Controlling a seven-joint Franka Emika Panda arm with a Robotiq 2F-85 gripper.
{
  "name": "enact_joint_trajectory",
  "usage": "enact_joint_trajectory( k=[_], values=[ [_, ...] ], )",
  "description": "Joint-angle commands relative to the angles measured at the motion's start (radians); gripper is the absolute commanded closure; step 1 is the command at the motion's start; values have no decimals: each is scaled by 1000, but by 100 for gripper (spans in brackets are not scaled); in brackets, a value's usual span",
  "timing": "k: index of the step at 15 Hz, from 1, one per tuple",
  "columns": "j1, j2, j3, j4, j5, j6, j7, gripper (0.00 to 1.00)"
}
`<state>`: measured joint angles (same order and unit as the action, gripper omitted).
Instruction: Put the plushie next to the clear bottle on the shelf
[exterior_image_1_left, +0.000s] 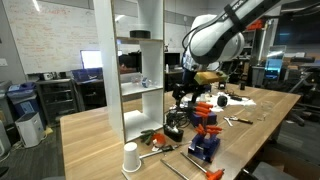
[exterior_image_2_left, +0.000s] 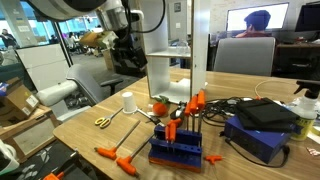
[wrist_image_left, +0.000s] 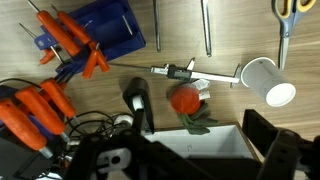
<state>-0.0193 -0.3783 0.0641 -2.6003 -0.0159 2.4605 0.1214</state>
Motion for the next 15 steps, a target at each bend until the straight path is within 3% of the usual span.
enact_joint_trajectory(
  k=[1, 7, 15],
  values=[
    [5, 191, 17, 64, -23, 137, 21, 0],
    [8, 484, 0, 186, -108, 295, 60, 0],
    [43, 785, -81, 412, -98, 333, 35, 0]
  ],
)
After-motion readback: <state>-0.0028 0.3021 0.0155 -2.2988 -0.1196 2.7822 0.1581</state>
